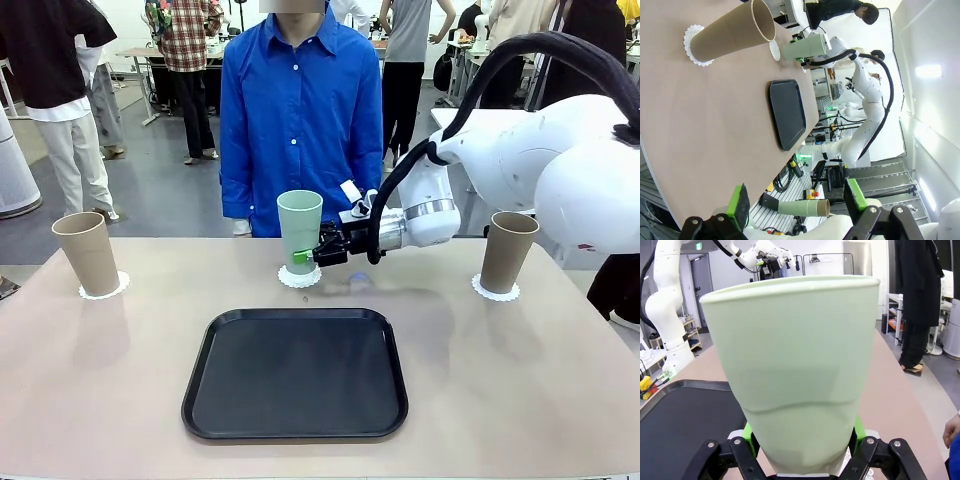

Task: Place coasters on the table and set cups on them.
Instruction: Take one Reusable plastic cup from the Flat Tray and place it on a coaster set by the human.

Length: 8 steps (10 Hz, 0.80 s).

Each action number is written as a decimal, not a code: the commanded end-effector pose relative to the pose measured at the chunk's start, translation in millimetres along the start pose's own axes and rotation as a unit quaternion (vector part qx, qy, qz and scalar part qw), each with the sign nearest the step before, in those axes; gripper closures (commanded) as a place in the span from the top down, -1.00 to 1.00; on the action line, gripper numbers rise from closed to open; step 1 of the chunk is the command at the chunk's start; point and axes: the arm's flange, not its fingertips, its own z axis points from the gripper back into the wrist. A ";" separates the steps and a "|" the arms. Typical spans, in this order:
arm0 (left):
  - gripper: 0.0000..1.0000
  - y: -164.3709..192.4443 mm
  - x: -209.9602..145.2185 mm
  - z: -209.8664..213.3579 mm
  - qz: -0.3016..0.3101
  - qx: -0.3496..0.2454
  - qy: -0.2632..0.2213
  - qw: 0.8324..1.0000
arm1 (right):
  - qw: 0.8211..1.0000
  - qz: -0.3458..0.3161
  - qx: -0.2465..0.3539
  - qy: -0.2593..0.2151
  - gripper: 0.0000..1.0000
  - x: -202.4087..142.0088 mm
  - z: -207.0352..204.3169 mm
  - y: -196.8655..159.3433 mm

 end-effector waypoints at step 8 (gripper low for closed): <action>1.00 -2.1 -1.4 0.0 0.001 0.002 -0.001 1.000 | 0.999 -0.033 -0.009 0.013 0.62 -14.7 -11.3 -32.4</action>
